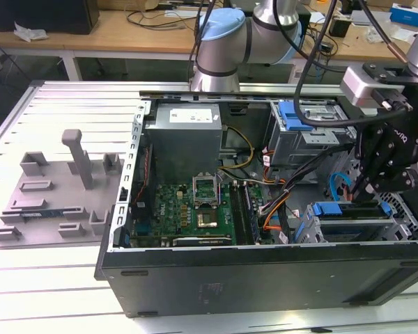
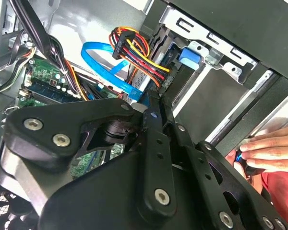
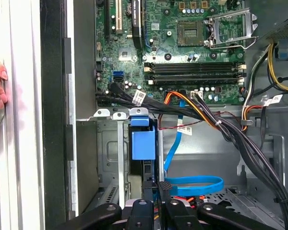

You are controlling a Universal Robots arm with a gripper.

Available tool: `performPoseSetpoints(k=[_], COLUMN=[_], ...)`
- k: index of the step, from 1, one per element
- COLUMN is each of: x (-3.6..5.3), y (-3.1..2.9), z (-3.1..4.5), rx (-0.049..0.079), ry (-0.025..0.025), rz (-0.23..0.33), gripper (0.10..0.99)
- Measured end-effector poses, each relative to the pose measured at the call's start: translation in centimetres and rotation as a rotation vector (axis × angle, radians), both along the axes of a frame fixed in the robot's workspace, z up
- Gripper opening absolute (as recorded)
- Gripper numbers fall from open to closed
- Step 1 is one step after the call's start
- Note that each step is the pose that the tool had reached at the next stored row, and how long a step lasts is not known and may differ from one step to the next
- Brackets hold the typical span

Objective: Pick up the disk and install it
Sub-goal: 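Insert the second disk wire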

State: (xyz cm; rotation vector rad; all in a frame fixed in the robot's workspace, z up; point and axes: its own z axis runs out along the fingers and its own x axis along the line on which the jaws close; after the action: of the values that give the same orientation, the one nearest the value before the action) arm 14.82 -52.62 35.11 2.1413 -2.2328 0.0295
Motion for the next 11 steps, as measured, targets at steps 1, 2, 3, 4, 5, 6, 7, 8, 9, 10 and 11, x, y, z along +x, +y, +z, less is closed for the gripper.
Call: performPoseSetpoints(k=[1, 2, 3, 4, 5, 6, 7, 8, 9, 10, 11], x=[0.0, 0.0, 0.01, 0.02, 0.02, 0.03, 0.03, 0.04, 0.04, 0.04, 0.04], y=[-0.01, -0.02, -0.03, -0.03, -0.04, -0.05, -0.05, -0.06, -0.07, -0.08, -0.09], z=[-0.02, -0.06, -0.08, -0.11, -0.13, -0.15, -0.17, -0.2, -0.22, -0.27, -0.31], rx=[0.0, 0.0, 0.0, 0.0, 0.0, 0.0, 0.0, 0.0, 0.0, 0.0, 0.0], ry=[0.0, 0.0, 0.0, 0.0, 0.0, 0.0, 0.0, 0.0, 0.0, 0.0, 0.0], rz=[0.0, 0.0, 0.0, 0.0, 0.0, 0.0, 0.0, 0.0, 0.0, 0.0, 0.0], gripper=[0.161, 0.161, 0.161, 0.161, 0.161, 0.161, 0.161, 0.161, 0.161, 0.161, 0.161])
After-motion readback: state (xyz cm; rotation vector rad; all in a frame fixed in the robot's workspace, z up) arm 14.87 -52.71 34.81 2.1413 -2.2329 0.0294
